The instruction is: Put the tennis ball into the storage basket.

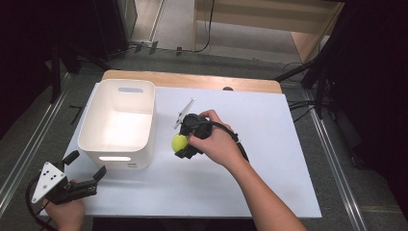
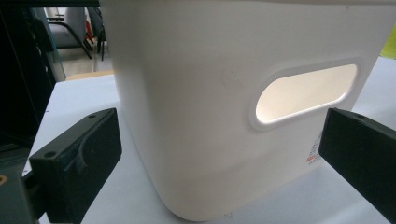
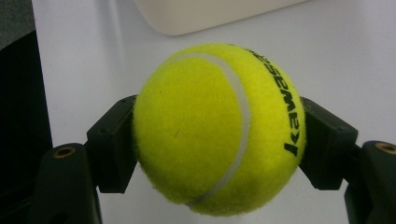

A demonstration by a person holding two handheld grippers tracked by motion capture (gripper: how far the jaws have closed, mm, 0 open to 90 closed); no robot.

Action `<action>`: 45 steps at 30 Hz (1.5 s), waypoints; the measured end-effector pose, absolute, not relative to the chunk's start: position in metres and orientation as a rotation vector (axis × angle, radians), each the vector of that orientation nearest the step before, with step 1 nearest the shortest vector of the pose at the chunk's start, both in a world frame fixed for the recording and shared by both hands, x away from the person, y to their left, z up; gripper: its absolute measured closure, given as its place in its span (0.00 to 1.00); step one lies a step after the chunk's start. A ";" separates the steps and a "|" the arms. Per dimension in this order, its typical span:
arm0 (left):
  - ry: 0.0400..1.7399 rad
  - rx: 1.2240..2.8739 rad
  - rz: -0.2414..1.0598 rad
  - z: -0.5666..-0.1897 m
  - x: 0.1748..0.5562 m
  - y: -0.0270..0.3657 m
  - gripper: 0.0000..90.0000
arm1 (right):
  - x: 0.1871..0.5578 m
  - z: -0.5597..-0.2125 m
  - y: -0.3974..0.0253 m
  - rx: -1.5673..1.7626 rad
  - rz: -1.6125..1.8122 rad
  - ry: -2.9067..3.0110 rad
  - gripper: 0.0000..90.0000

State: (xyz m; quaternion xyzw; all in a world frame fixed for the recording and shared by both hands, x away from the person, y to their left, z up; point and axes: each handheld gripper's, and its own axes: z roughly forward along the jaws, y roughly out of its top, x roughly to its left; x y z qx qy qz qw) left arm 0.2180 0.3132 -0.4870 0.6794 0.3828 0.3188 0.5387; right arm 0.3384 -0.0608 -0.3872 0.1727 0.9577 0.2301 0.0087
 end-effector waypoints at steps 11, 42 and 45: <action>0.912 1.618 0.759 -0.487 0.218 0.313 0.00 | 0.342 -0.380 -0.051 0.531 0.737 2.996 0.26; 0.911 1.610 0.750 -0.487 0.219 0.313 0.00 | 0.358 -0.357 -0.023 0.500 0.797 2.990 0.26; 0.910 1.612 0.750 -0.487 0.219 0.313 0.00 | 0.359 -0.354 -0.021 0.500 0.811 2.987 0.26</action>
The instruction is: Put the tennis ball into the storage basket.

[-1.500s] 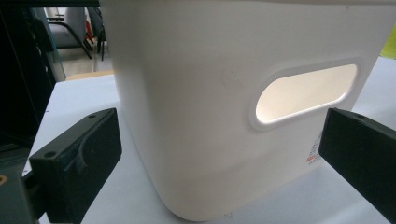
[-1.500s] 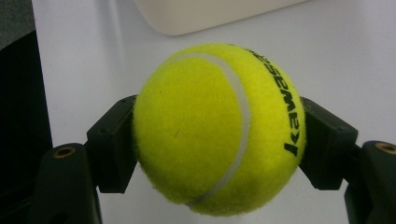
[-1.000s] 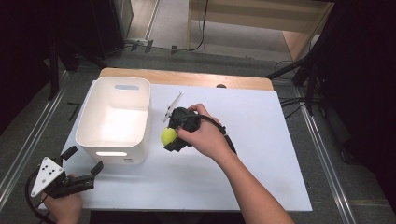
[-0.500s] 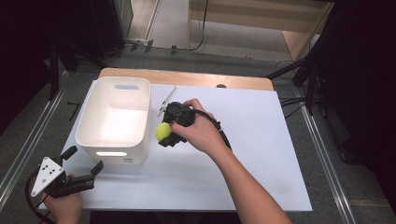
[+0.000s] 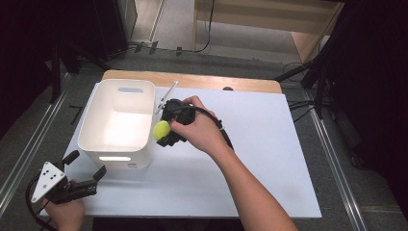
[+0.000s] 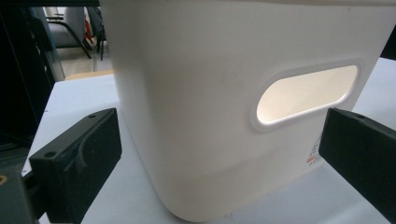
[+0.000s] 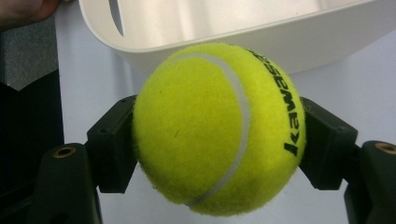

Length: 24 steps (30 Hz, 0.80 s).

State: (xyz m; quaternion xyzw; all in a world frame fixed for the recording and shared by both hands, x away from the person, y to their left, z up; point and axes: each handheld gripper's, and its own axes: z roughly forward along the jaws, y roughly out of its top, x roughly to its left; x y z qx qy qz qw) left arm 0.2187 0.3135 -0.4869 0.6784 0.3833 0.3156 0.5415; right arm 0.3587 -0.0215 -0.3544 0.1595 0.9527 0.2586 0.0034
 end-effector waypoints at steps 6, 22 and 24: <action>0.911 1.608 0.749 -0.487 0.219 0.314 0.00 | 0.360 -0.347 -0.018 0.479 0.813 2.986 0.26; 0.919 1.599 0.746 -0.487 0.219 0.314 0.00 | 0.362 -0.328 -0.007 0.446 0.816 2.980 0.26; 0.919 1.599 0.746 -0.487 0.219 0.314 0.00 | 0.362 -0.326 -0.005 0.443 0.820 2.981 0.26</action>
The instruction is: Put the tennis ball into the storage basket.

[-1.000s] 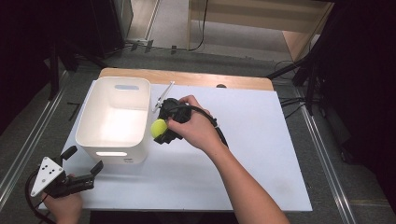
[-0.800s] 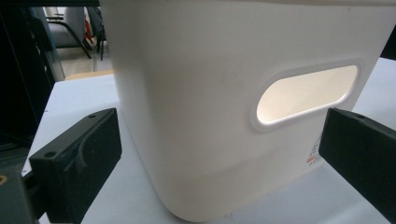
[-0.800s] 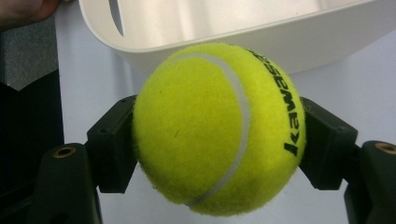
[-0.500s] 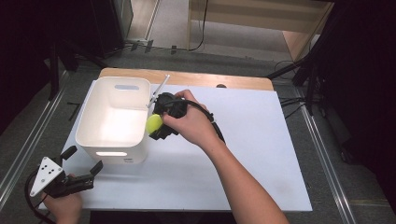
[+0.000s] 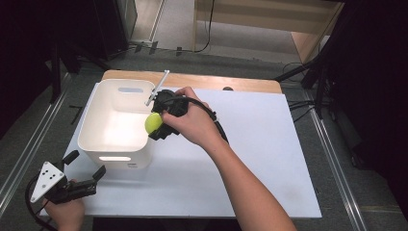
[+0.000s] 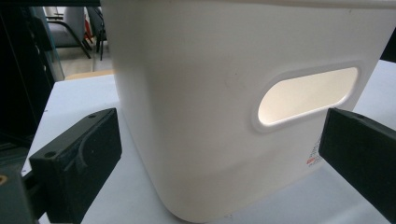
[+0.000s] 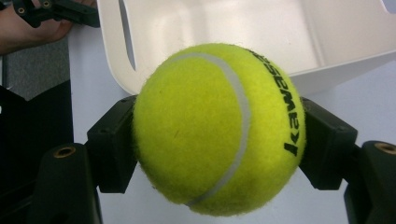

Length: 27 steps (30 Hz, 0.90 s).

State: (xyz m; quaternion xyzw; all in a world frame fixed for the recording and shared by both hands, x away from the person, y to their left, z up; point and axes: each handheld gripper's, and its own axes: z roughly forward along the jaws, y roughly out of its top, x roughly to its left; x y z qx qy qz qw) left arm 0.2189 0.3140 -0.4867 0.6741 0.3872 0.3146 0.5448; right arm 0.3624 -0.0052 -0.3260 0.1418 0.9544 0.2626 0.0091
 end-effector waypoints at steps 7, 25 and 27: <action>0.919 1.596 0.744 -0.487 0.219 0.315 0.00 | 0.363 -0.320 0.003 0.422 0.833 2.979 0.26; 0.917 1.591 0.740 -0.487 0.219 0.316 0.00 | 0.360 -0.319 0.029 0.384 0.872 2.986 0.26; 0.916 1.594 0.742 -0.486 0.219 0.316 0.00 | 0.359 -0.321 0.033 0.376 0.865 2.992 0.26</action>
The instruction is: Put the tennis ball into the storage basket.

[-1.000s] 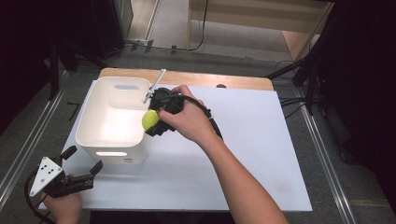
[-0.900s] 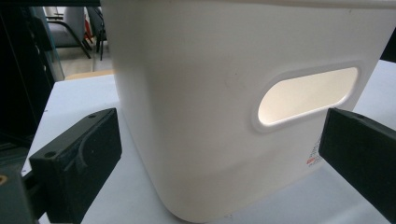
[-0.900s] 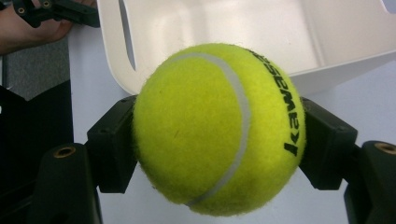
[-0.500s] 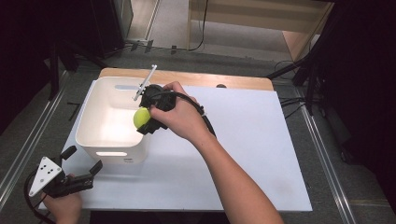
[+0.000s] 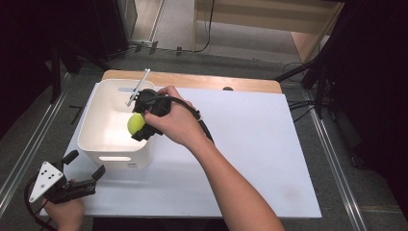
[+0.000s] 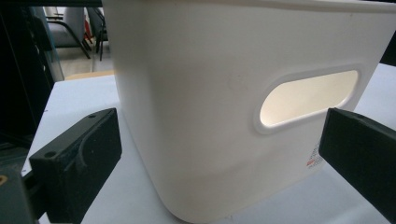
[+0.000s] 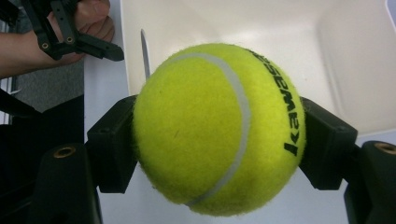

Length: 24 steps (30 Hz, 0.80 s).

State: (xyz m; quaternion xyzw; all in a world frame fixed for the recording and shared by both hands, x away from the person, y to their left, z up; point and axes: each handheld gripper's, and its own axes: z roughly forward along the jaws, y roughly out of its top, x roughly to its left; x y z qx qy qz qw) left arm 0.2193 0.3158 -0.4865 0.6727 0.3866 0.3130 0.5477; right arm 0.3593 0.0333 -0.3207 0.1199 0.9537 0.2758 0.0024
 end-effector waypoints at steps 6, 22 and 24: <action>0.916 1.592 0.742 -0.486 0.220 0.316 0.00 | 0.359 -0.327 0.045 0.363 0.853 3.003 0.26; 0.918 1.586 0.737 -0.486 0.220 0.317 0.00 | 0.361 -0.345 0.066 0.349 0.782 2.994 0.26; 0.917 1.587 0.737 -0.487 0.220 0.317 0.00 | 0.363 -0.349 0.066 0.365 0.773 3.000 0.26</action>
